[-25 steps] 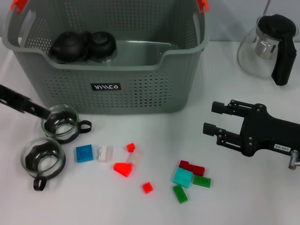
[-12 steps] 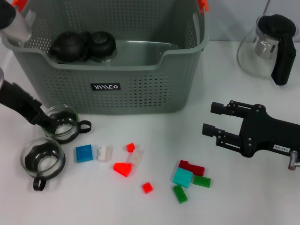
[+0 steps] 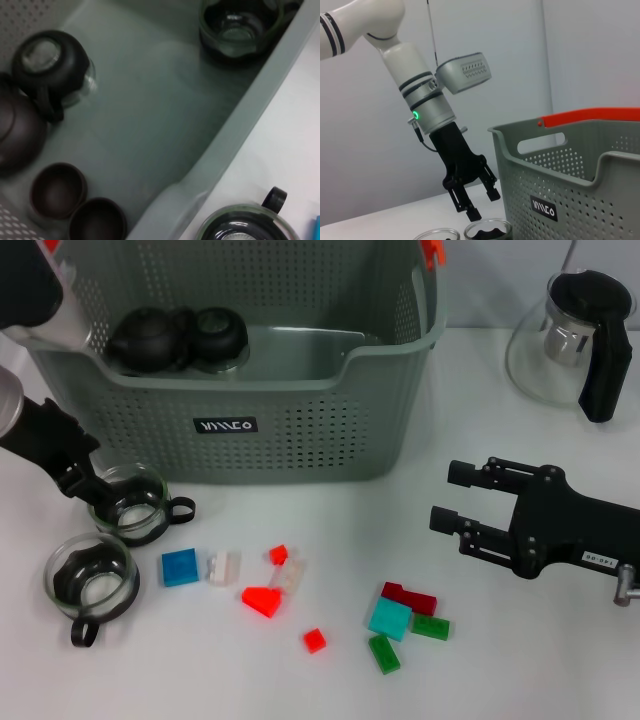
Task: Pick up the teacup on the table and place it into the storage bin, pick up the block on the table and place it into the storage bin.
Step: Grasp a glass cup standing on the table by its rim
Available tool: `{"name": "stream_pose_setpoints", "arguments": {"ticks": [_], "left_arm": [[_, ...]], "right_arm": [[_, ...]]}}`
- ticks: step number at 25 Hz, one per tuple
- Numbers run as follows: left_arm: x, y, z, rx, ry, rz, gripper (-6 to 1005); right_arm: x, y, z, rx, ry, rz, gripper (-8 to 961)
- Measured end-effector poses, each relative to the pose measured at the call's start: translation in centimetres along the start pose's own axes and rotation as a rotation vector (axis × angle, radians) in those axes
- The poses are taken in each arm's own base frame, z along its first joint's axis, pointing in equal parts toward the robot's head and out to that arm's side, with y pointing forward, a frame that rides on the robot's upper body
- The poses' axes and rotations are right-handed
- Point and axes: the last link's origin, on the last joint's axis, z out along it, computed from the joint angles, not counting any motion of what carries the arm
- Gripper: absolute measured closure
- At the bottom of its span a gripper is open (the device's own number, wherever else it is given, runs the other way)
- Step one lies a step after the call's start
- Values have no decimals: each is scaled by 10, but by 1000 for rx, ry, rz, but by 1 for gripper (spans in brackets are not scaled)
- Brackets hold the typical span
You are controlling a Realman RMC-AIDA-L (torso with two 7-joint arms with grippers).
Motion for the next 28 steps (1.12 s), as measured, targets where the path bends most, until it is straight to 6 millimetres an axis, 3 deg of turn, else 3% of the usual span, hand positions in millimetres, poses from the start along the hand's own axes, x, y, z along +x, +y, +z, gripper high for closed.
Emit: {"name": "stream_pose_setpoints", "arguments": {"ticks": [15, 28], "left_arm": [[-6, -2, 23, -14, -28, -13, 251], [-9, 11, 26, -80, -74, 17, 258]], "right_arm": [[-1, -1, -1, 8, -4, 2, 328], [-1, -3, -3, 20, -8, 5, 327]]}}
